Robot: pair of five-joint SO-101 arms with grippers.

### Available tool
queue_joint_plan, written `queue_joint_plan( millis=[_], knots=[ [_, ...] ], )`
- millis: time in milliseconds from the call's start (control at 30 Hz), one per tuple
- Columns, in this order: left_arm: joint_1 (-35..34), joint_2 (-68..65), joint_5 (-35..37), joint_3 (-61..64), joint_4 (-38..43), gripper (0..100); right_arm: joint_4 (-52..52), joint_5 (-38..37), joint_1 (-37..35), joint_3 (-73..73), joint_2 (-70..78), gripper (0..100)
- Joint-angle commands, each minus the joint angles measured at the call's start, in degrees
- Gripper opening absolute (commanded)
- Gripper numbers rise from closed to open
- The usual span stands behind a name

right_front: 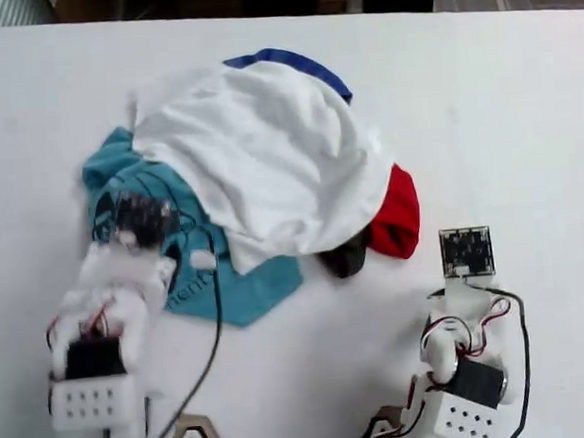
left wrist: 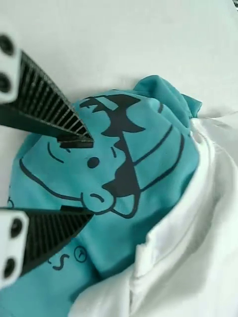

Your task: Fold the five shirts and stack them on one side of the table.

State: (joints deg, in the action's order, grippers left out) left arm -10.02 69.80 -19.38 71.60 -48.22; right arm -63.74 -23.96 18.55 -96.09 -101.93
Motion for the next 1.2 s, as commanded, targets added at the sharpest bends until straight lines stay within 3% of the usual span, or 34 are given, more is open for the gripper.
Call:
queue_joint_plan(
  millis=[0,67,167,267,367,467,600,667,867,1000,1167],
  knots=[
    [3.43,-18.20,-0.09,-15.43,1.23,21,2.15,0.44,0.48,-0.79,-1.01,15.0],
    [5.80,-28.84,0.79,-22.81,0.97,21,2.15,0.44,0.31,-0.88,-1.01,18.8],
    [7.82,-44.31,8.53,-34.95,-1.23,21,2.07,0.44,0.31,-0.88,-1.01,20.6],
    [9.32,-57.41,18.55,-48.31,-7.74,21,2.07,0.44,0.31,-0.88,-1.01,20.5],
    [10.64,-68.31,23.74,-60.53,-14.59,21,2.15,0.44,0.22,-0.88,-1.01,20.5],
    [11.87,-77.80,24.26,-72.13,-20.22,22,2.33,0.44,0.22,-0.88,-1.01,20.5],
    [12.22,-88.18,24.53,-88.48,-30.68,33,2.33,0.44,0.22,-0.88,-1.01,20.5],
    [12.31,-92.92,24.53,-96.13,-35.78,34,2.33,0.44,0.22,-0.88,-1.01,20.5],
    [11.87,-110.33,24.62,-109.32,-39.91,34,2.33,0.44,0.13,-0.88,-1.01,20.5],
    [10.29,-120.35,24.26,-114.59,-41.85,30,2.33,0.44,0.13,-0.88,-1.01,20.5],
    [5.63,-127.03,20.40,-126.20,-51.25,17,2.33,0.44,0.13,-0.88,-1.01,20.5]
  ],
)
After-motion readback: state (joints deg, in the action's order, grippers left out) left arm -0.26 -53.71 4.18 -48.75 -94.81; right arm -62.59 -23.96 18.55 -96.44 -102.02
